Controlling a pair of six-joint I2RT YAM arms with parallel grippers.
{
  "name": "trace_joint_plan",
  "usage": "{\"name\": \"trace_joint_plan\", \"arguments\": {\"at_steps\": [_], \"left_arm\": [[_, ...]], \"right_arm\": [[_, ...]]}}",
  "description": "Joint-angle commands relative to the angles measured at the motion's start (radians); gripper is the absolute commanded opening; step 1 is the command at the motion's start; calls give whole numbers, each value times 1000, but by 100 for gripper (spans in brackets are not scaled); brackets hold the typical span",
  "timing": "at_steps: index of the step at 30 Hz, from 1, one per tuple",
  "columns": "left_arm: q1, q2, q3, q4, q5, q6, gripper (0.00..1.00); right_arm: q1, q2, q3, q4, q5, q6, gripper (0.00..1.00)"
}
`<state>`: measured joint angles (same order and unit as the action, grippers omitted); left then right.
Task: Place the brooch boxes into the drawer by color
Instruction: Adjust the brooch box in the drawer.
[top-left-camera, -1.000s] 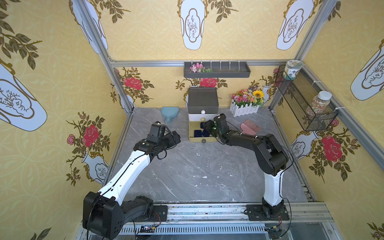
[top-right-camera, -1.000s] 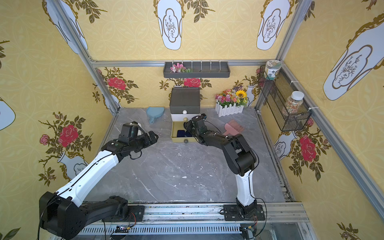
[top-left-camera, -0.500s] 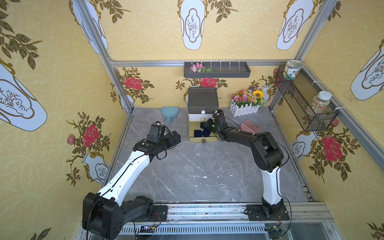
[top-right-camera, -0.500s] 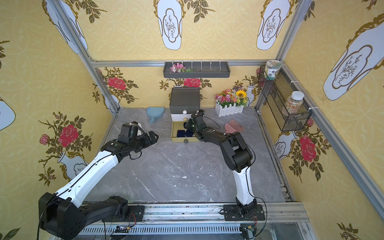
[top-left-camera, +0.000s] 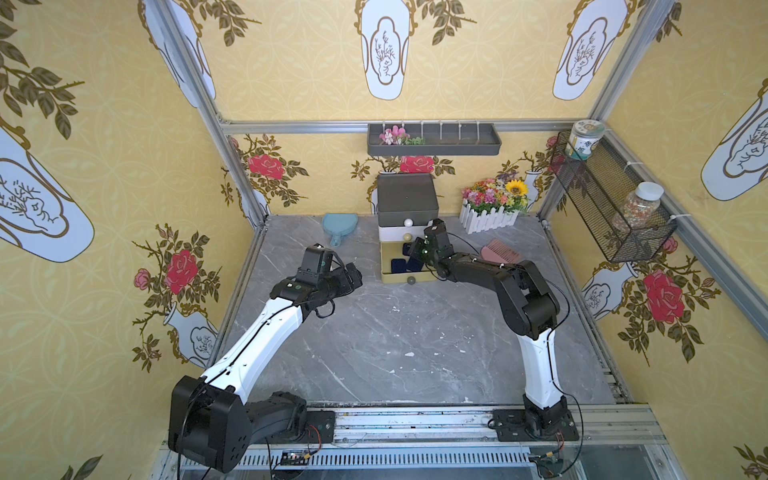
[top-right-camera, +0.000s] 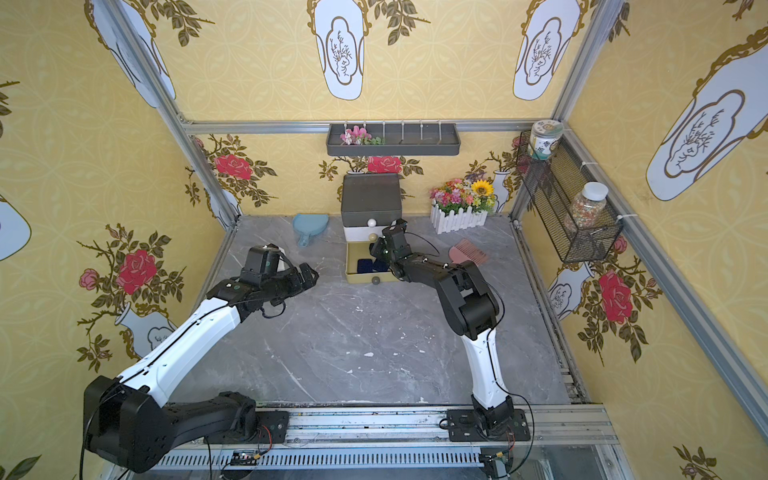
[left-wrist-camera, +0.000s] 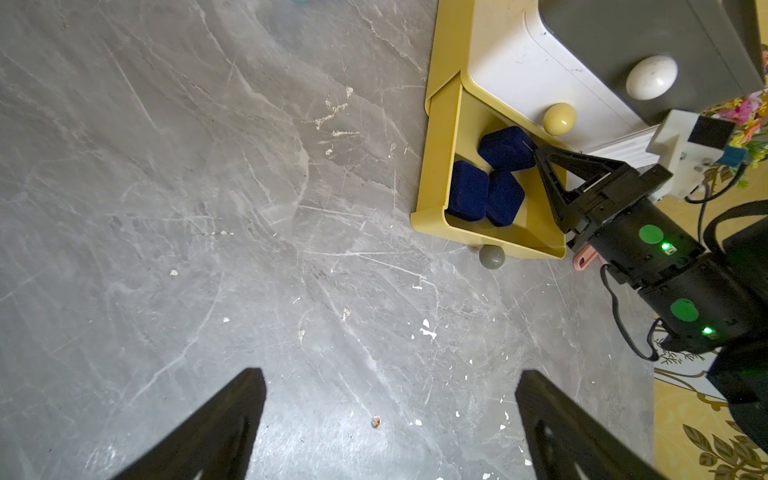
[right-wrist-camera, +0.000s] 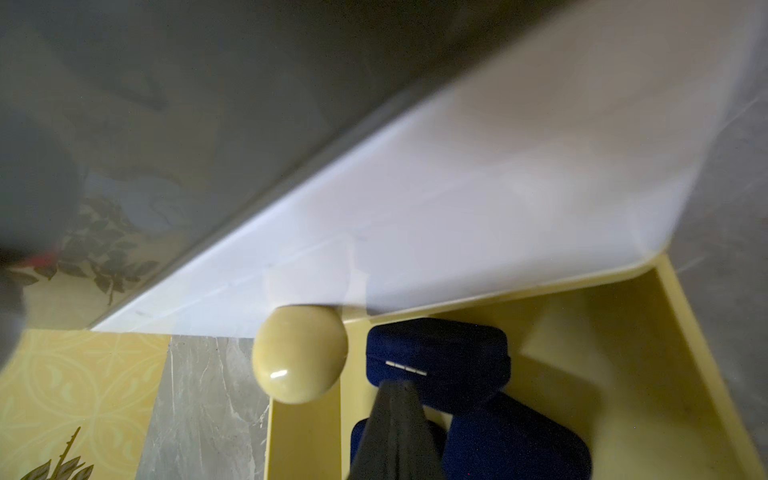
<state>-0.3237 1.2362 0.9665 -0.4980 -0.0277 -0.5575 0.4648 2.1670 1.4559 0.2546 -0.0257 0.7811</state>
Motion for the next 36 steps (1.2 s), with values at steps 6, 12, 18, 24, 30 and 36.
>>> {"name": "trace_joint_plan", "arguments": {"at_steps": [6, 12, 18, 24, 30, 36], "left_arm": [[1, 16, -6, 15, 1, 15, 100], [3, 20, -8, 18, -3, 17, 100], [3, 19, -4, 18, 4, 16, 100], [3, 19, 6, 15, 5, 16, 100], [3, 19, 9, 15, 5, 18, 100], [3, 24, 16, 10, 2, 24, 100]], "right_arm": [[-2, 26, -2, 9, 19, -34, 0], [7, -1, -71, 30, 13, -31, 0], [8, -67, -155, 78, 7, -26, 0], [7, -113, -149, 82, 13, -46, 3], [6, -92, -95, 56, 10, -60, 4], [6, -37, -28, 30, 14, -79, 4]]}}
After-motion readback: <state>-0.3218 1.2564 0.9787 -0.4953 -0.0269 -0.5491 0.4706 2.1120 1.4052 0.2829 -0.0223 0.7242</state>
